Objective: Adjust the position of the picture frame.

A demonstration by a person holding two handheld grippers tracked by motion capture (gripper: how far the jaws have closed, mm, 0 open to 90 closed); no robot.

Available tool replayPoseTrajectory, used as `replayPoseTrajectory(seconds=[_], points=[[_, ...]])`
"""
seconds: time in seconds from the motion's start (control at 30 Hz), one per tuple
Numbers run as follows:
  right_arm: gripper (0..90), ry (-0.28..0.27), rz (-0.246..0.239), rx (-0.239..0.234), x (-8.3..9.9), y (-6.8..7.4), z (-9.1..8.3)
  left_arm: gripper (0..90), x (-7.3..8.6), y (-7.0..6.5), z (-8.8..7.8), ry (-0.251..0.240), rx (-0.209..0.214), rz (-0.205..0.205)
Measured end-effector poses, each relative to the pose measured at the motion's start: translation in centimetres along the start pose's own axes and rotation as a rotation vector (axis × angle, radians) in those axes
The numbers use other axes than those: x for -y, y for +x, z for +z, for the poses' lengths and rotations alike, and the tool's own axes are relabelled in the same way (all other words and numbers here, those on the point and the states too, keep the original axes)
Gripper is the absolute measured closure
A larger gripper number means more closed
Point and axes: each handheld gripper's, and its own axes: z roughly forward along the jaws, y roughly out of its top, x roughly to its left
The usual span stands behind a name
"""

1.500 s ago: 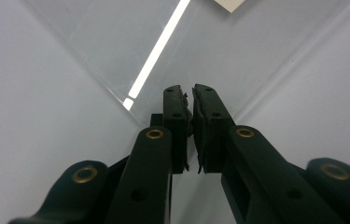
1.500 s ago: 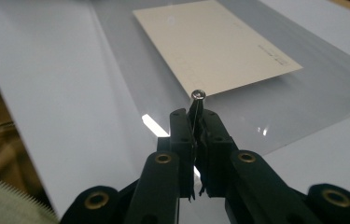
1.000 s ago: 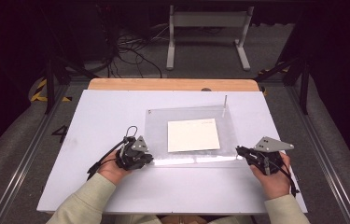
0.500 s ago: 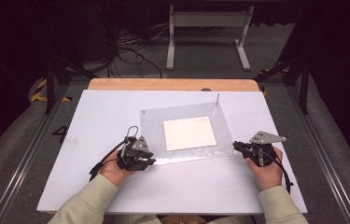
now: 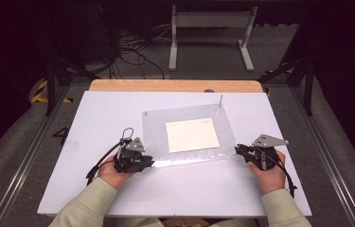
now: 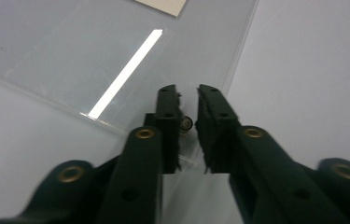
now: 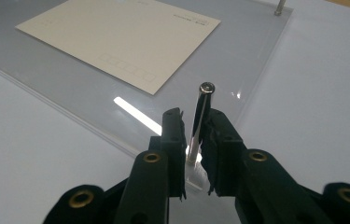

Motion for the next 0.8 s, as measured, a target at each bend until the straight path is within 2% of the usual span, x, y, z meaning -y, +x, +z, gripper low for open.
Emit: replayPoseTrajectory(seconds=[0.07, 0.13, 0.2, 0.33, 0.37, 0.47, 0.63, 0.8], points=[[78.3, -0.003, 0.001, 0.001, 0.0, 0.0, 0.0, 82.6, -0.1, -0.3, 0.1, 0.004, -0.017, -0.011], [78.5, -0.005, 0.003, 0.0, 0.0, 0.0, 0.0, 83.1, -0.2, -0.7, 0.1, 0.007, -0.044, 0.004], [78.5, -0.006, 0.006, 0.001, 0.0, -0.1, 0.0, 83.3, -0.2, -1.0, 0.2, 0.01, -0.036, 0.018], [79.9, -0.005, 0.025, 0.012, 0.0, -0.4, -0.2, 83.4, -0.4, -2.2, 0.4, 0.026, 0.021, 0.07], [81.2, -0.005, 0.043, 0.022, 0.2, -0.8, -0.5, 83.4, -0.5, -2.6, 0.5, 0.031, 0.032, 0.076], [81.8, -0.006, 0.061, 0.029, 0.4, -1.1, -0.7, 83.4, -0.9, -3.9, 0.7, 0.05, 0.067, 0.129], [82.2, -0.007, 0.084, 0.047, 0.7, -1.8, -1.2, 83.4, -1.3, -5.7, 1.3, 0.063, 0.135, 0.17], [82.1, -0.008, 0.099, 0.062, 0.9, -2.2, -1.5, 83.4, -1.8, -7.2, 1.7, 0.076, 0.155, 0.19]])
